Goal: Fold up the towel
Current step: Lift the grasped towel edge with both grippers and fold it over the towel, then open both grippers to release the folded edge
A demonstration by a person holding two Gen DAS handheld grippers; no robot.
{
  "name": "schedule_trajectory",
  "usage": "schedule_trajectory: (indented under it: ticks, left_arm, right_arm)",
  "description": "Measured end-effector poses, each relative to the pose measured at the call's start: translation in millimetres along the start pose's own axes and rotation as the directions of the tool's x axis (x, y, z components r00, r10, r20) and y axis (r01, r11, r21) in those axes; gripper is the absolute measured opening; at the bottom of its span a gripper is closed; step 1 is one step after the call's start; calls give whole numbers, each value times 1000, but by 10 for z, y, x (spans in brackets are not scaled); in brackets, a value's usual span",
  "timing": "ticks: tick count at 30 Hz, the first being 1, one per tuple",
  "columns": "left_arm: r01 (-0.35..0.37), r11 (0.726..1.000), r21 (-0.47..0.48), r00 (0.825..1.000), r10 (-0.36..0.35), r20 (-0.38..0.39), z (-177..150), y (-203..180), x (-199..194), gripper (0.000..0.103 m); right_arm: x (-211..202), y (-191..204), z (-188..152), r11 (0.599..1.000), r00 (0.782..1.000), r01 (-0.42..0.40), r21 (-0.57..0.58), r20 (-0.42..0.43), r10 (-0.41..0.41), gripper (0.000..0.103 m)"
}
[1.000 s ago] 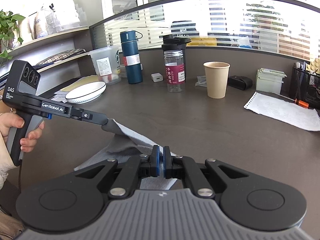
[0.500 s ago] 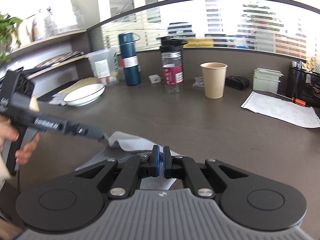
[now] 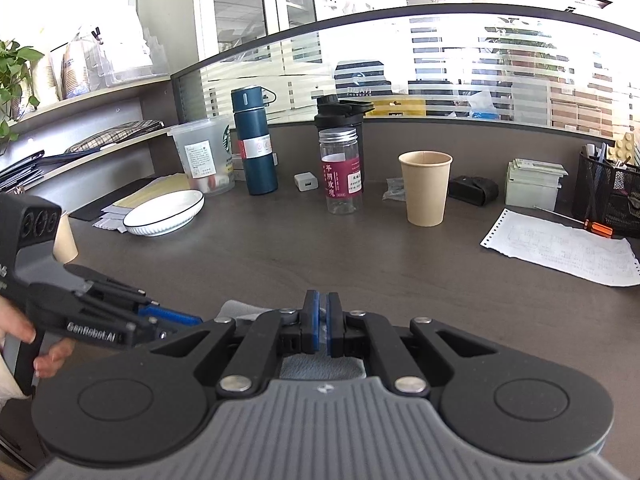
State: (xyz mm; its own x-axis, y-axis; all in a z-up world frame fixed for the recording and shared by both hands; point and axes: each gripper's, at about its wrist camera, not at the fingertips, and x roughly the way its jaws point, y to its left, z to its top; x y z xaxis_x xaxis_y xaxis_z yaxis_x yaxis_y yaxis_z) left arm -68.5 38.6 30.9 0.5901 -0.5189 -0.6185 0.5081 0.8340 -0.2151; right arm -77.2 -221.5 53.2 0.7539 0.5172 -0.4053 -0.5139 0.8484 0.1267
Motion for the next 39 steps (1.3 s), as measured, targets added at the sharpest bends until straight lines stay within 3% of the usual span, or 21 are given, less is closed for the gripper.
schedule_trajectory:
  ticks: [7, 9, 11, 16, 23, 28, 35, 37, 39]
  left_arm:
    - [-82, 992, 95, 996, 83, -10, -25, -109, 50, 33]
    - [-81, 993, 84, 996, 83, -21, -29, -91, 70, 33]
    - [-66, 995, 72, 997, 68, -26, -38, -67, 68, 33]
    - [-65, 996, 55, 997, 67, -31, -36, -37, 80, 33]
    - [-66, 996, 53, 997, 68, -40, -35, -24, 105, 32]
    - [-74, 996, 54, 996, 76, -40, -37, -12, 111, 26]
    - [-81, 995, 59, 996, 83, -37, -41, -2, 107, 18]
    - [-81, 995, 61, 996, 83, -36, -41, 1, 107, 16]
    - [-79, 995, 63, 996, 81, -36, -40, 2, 109, 12]
  right_arm:
    - [16, -16, 5, 1000, 1000, -8, 3, 0, 8, 3]
    - [20, -27, -31, 1000, 1000, -9, 13, -21, 9, 5]
    - [8, -23, -81, 1000, 999, 9, 10, -32, -8, 13]
    - [21, -62, -296, 998, 993, 67, 20, -94, -65, 14]
    - [56, -108, -379, 995, 994, 37, 91, -110, -27, 14]
    - [93, -92, -382, 995, 992, 49, 92, -117, -38, 25]
    - [177, -109, -407, 994, 990, 60, 89, -133, -48, 24]
    - [203, -93, -422, 995, 990, 56, 81, -137, -44, 12]
    - [210, -88, -427, 995, 990, 55, 77, -134, -45, 7]
